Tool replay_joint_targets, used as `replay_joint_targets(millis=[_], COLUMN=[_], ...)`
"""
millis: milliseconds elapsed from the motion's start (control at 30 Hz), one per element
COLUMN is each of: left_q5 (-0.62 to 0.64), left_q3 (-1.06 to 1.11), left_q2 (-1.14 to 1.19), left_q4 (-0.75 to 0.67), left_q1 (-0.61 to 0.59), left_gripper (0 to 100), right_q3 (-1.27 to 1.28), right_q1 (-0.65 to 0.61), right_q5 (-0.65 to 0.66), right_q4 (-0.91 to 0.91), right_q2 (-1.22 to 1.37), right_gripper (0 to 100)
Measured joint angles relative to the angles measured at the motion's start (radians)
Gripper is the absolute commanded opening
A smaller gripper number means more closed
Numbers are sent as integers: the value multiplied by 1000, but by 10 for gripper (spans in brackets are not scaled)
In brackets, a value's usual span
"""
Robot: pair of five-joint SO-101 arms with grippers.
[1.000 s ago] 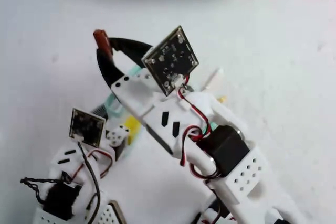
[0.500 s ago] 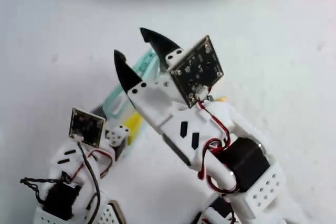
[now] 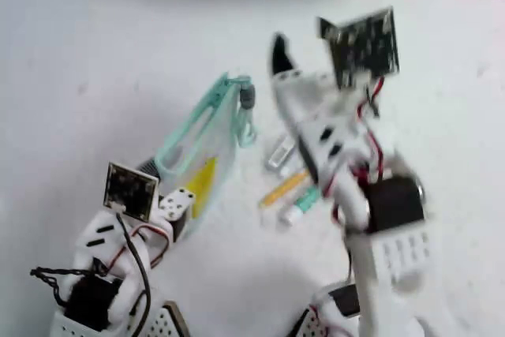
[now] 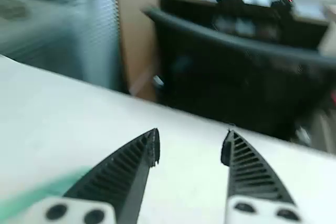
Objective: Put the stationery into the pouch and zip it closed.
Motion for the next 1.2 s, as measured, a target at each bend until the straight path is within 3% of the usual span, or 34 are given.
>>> replay_joint_targets(millis=[167, 367, 567, 833, 1200], left_q5=[0, 0, 0, 0, 0], left_q3=[0, 0, 20, 23, 23], left_q2=[0, 0, 0, 5, 5], left_q4=[0, 0, 0, 0, 0], left_q1=[0, 0, 0, 0, 0], left_gripper=[214, 214, 214, 214, 214], right_q3=[25, -26, -144, -270, -285], right_q1=[135, 250, 258, 261, 242], right_q5=[-9, -235, -405, -431, -431], right_q4=[0, 0, 0, 0, 25], right_q2=[219, 574, 905, 1135, 1200], right_gripper=[183, 183, 181, 181, 179])
